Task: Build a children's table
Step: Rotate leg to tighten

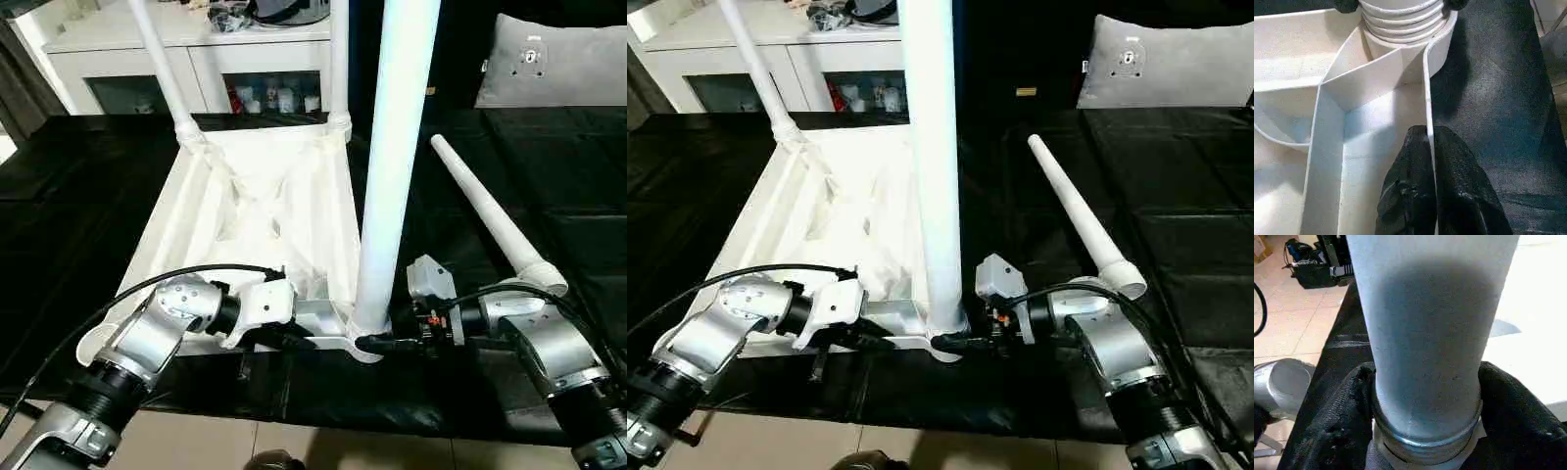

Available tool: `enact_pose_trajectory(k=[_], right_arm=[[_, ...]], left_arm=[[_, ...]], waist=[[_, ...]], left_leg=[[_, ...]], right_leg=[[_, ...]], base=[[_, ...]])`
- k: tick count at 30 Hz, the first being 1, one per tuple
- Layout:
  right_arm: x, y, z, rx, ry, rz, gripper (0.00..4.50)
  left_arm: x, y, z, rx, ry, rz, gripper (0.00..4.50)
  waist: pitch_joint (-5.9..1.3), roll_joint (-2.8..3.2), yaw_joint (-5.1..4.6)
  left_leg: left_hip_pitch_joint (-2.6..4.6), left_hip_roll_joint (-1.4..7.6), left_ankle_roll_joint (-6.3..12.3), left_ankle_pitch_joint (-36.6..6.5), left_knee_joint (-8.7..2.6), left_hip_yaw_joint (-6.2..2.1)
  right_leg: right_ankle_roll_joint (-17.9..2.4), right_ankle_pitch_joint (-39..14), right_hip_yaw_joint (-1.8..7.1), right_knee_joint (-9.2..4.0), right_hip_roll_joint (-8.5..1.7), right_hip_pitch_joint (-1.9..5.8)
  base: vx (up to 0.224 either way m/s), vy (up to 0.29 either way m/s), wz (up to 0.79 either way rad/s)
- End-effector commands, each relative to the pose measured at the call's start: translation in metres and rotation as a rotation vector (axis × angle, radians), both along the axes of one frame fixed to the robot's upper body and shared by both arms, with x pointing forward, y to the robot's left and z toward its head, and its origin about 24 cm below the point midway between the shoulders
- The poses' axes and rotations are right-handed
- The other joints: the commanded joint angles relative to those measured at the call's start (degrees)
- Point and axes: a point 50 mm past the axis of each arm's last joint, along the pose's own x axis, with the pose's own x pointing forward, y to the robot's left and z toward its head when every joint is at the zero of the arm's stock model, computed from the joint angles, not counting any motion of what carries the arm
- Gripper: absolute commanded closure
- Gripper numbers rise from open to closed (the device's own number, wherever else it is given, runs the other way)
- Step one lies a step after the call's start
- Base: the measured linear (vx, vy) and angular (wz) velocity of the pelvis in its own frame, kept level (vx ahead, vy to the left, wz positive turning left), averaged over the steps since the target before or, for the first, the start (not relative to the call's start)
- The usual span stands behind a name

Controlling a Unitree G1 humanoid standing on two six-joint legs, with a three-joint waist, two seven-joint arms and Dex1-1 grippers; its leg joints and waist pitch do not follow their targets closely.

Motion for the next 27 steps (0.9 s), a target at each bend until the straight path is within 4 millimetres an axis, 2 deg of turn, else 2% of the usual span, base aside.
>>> enact_pose_trajectory(k=[1,4,6,8,9,10,13,14,15,17,18,20,22,25,27], right_arm=[[-0.001,0.004,0.000,0.023,0.009,0.010,1.74],[-0.003,0.014,-0.001,0.083,0.038,-0.020,1.80],[0.002,0.021,-0.006,0.076,0.037,-0.125,1.81],[0.008,0.028,-0.011,0.075,0.032,-0.226,1.82],[0.011,0.032,-0.012,0.083,0.031,-0.278,1.83],[0.019,0.040,-0.015,0.085,0.037,-0.391,1.83],[0.028,0.049,-0.020,0.063,0.044,-0.537,1.83],[0.034,0.053,-0.022,0.057,0.050,-0.629,1.83],[0.038,0.054,-0.023,0.055,0.054,-0.678,1.83],[0.043,0.058,-0.024,0.045,0.063,-0.766,1.83],[0.044,0.060,-0.024,0.044,0.060,-0.782,1.83],[0.044,0.064,-0.024,0.062,0.070,-0.779,1.83],[0.043,0.066,-0.021,0.094,0.073,-0.773,1.27],[0.042,0.065,-0.020,0.094,0.058,-0.772,1.04],[0.040,0.061,-0.019,0.098,0.045,-0.766,0.76]], left_arm=[[-0.008,-0.005,0.000,0.009,0.030,-0.081,4.50],[-0.009,-0.009,0.004,-0.057,0.041,-0.013,4.50],[-0.005,-0.014,0.005,-0.094,0.041,0.090,4.50],[-0.001,-0.020,0.006,-0.115,0.022,0.176,4.50],[0.000,-0.023,0.006,-0.125,0.025,0.213,4.50],[0.003,-0.030,0.006,-0.141,0.023,0.285,4.50],[0.010,-0.042,0.007,-0.154,-0.005,0.386,4.50],[0.016,-0.050,0.007,-0.167,-0.027,0.446,4.50],[0.019,-0.054,0.008,-0.176,-0.039,0.477,4.50],[0.024,-0.064,0.010,-0.197,-0.057,0.526,4.50],[0.026,-0.068,0.012,-0.201,-0.069,0.534,4.50],[0.027,-0.072,0.013,-0.198,-0.088,0.534,4.50],[0.027,-0.073,0.012,-0.175,-0.106,0.530,4.50],[0.028,-0.067,0.009,-0.137,-0.125,0.531,4.50],[0.028,-0.063,0.008,-0.125,-0.127,0.526,4.50]], waist=[[-3.93,-1.23,-0.18],[-3.96,-1.09,-0.27],[-3.90,-0.89,-0.45],[-3.49,-1.06,-1.07],[-3.42,-0.71,-1.27],[-3.28,-1.02,-2.05],[-2.89,-1.06,-4.22],[-2.89,-1.07,-4.49],[-2.85,-1.23,-5.18],[-2.96,-1.24,-5.57],[-3.01,-1.29,-5.61],[-3.25,-1.20,-5.43],[-3.46,-1.15,-5.31],[-3.59,-0.95,-5.16],[-3.47,-0.89,-5.02]], left_leg=[[0.67,7.09,6.09,-6.5,-4.21,-2.99],[0.62,7.26,6.09,-6.0,-4.23,-3.06],[0.63,7.20,5.84,-6.2,-4.31,-3.10],[0.59,6.87,4.19,-8.6,-4.59,-3.06],[0.73,6.80,3.54,-9.6,-4.64,-3.12],[0.68,6.69,2.59,-11.3,-4.85,-3.19],[0.42,6.20,1.16,-13.6,-5.05,-3.52],[0.56,6.06,1.08,-13.9,-5.00,-3.51],[0.74,5.71,1.07,-13.9,-4.76,-3.31],[0.60,5.30,1.95,-12.3,-4.50,-3.10],[0.65,5.36,2.12,-12.1,-4.51,-3.14],[0.51,5.88,3.06,-10.8,-4.60,-3.29],[0.34,6.04,3.66,-9.8,-4.62,-3.32],[0.23,6.26,4.47,-8.1,-4.56,-3.28],[0.36,6.30,4.29,-8.9,-4.65,-3.20]], right_leg=[[-6.7,-11.7,5.29,-3.81,-7.48,2.58],[-7.3,-10.4,5.38,-3.59,-7.57,2.65],[-7.5,-10.3,5.31,-3.69,-7.41,2.52],[-7.0,-14.5,5.24,-4.22,-7.53,2.62],[-6.7,-16.3,5.19,-4.51,-7.58,2.62],[-6.0,-18.6,5.09,-4.85,-7.54,2.82],[-4.5,-23.3,4.58,-5.54,-7.41,3.08],[-4.1,-24.0,4.58,-5.85,-7.40,2.96],[-3.9,-24.8,4.62,-6.19,-7.43,2.78],[-2.9,-25.4,4.59,-6.48,-7.31,2.78],[-2.9,-25.2,4.54,-6.57,-7.26,2.71],[-3.0,-21.3,4.77,-5.98,-7.31,2.75],[-3.7,-18.5,4.88,-5.44,-7.31,2.87],[-5.3,-13.8,5.05,-4.91,-7.49,2.96],[-5.6,-14.1,5.02,-4.97,-7.42,2.90]], base=[[0.000,0.000,0.00],[0.000,0.000,0.00],[0.000,0.000,0.00],[0.000,0.000,0.00],[0.000,0.000,0.00],[0.000,0.000,0.00],[0.000,0.000,0.00],[0.000,0.000,0.00],[0.000,0.000,0.00],[0.000,0.000,0.00],[0.000,0.000,0.00],[0.000,0.000,0.00],[0.000,0.000,0.00],[0.000,0.000,0.00],[0.000,0.000,0.00]])
